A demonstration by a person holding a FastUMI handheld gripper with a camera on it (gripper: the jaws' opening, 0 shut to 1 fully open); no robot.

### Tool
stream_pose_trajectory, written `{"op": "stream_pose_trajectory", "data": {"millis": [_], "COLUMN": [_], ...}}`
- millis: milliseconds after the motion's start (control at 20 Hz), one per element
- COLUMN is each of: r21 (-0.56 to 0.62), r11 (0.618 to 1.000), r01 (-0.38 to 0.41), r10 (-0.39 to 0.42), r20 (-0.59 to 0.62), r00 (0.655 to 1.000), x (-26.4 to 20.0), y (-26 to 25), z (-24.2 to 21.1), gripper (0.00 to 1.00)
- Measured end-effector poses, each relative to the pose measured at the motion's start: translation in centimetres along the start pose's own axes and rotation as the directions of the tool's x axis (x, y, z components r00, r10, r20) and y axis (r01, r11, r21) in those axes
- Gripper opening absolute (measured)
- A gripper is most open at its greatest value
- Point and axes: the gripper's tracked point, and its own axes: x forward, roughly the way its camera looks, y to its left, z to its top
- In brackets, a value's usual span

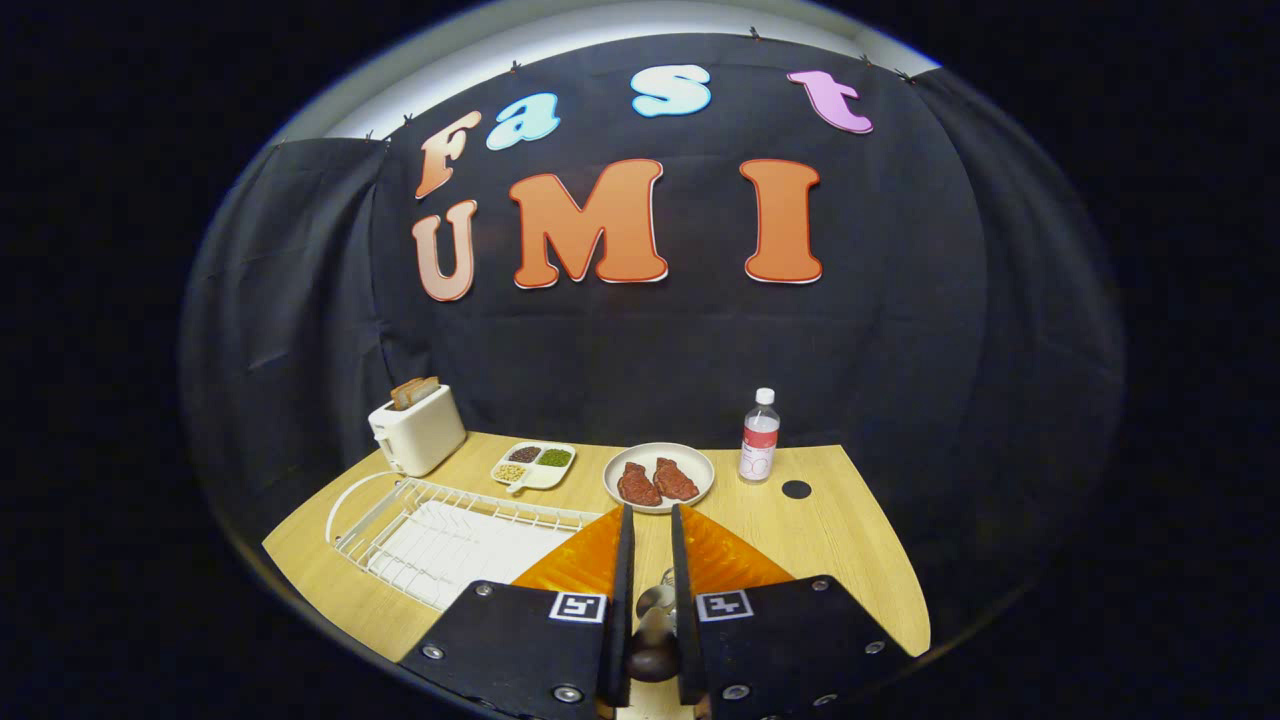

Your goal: Take the plate from the dish rack, then take the spoon from the basket and place it into the plate.

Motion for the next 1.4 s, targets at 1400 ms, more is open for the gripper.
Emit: {"op": "stream_pose_trajectory", "data": {"millis": [1400], "r21": [-0.131], "r11": [0.814], "r01": [-0.565], "r10": [0.493], "r20": [-0.357], "r00": [0.793], "x": [-5.4], "y": [17.9], "z": [-19.0], "gripper": [0.2]}}
